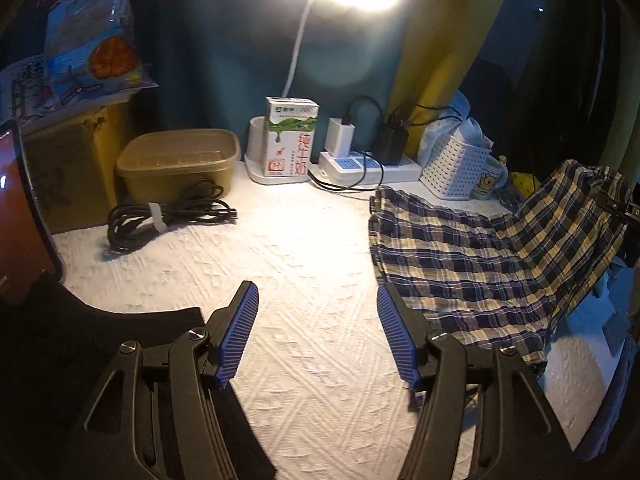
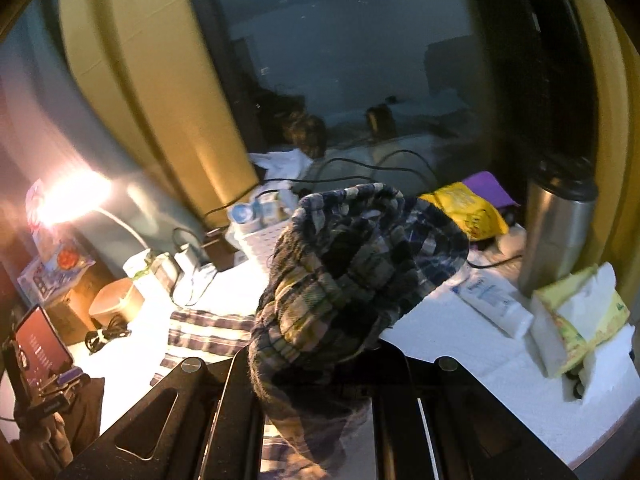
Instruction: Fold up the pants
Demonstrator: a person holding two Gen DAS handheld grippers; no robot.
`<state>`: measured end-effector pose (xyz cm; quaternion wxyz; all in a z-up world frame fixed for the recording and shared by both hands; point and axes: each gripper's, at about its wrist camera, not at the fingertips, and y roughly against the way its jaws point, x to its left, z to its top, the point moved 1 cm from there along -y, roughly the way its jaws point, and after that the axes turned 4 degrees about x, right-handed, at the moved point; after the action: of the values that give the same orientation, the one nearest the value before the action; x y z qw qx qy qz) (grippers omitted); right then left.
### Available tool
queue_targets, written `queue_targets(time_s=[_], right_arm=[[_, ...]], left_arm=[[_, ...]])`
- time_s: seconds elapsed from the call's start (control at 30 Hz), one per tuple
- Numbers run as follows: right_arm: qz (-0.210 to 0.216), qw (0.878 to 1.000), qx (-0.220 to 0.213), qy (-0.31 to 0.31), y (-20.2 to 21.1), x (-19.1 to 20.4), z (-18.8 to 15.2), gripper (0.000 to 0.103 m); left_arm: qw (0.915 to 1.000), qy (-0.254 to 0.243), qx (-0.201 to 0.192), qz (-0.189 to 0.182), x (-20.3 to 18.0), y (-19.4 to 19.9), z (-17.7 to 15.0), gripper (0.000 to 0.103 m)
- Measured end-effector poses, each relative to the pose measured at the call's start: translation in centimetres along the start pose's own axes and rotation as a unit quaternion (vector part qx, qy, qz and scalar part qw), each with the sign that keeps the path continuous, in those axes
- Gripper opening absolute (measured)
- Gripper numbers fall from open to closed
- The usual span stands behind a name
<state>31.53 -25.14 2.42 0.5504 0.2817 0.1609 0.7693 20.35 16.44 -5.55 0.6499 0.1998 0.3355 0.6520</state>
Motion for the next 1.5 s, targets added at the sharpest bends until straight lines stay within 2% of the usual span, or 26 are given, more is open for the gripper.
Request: queue_targets(time_s=[0.33, 0.63, 0.77, 0.97, 1.13, 1.17, 1.2, 1.27, 1.3, 1.33, 1.5], right_arm=[[0.028, 0.998, 0.016, 0.058, -2.2, 8.4, -0.4, 0.01], [0.061, 0.99, 0.069, 0.105, -7.5, 16.0, -3.2, 0.01], [0.064, 0.985, 0.098, 0.128, -10.0, 18.6, -4.7, 0.01], [0.061, 0.975, 0.149, 0.15, -13.3, 21.0, -8.0, 0.01], [0.051, 0.968, 0.176, 0.17, -14.4, 22.1, -9.5, 0.012], [0.052, 0.967, 0.178, 0.174, -14.3, 22.1, -9.6, 0.014], [0.054, 0.966, 0.179, 0.177, -14.2, 22.2, -9.7, 0.022], [0.068, 0.963, 0.184, 0.183, -14.0, 22.4, -9.9, 0.048], [0.082, 0.962, 0.183, 0.185, -13.7, 22.5, -9.9, 0.076], [0.093, 0.962, 0.179, 0.186, -13.3, 22.6, -10.0, 0.086], [0.124, 0.956, 0.167, 0.208, -11.6, 23.2, -10.0, 0.086]], left_arm=[[0.9999, 0.0, -0.003, -0.01, 2.4, 0.5, -0.2, 0.061], [0.9999, 0.011, -0.001, -0.01, 5.5, 0.8, -0.1, 0.061], [0.9998, 0.016, 0.0, -0.012, 6.4, 0.9, -0.2, 0.061], [0.9997, 0.018, 0.007, -0.014, 7.0, 1.0, -0.6, 0.061], [0.9997, 0.018, 0.01, -0.014, 6.7, 1.1, -0.8, 0.061], [0.9997, 0.017, 0.011, -0.014, 6.6, 1.2, -0.8, 0.061], [0.9997, 0.015, 0.011, -0.014, 6.3, 1.3, -0.8, 0.061], [0.9998, 0.01, 0.01, -0.015, 5.8, 1.4, -0.6, 0.061], [0.9998, 0.007, 0.009, -0.015, 5.5, 1.5, -0.6, 0.061], [0.9998, 0.003, 0.009, -0.016, 5.1, 1.6, -0.6, 0.061], [0.9998, -0.01, 0.012, -0.016, 3.5, 1.5, -0.3, 0.061]])
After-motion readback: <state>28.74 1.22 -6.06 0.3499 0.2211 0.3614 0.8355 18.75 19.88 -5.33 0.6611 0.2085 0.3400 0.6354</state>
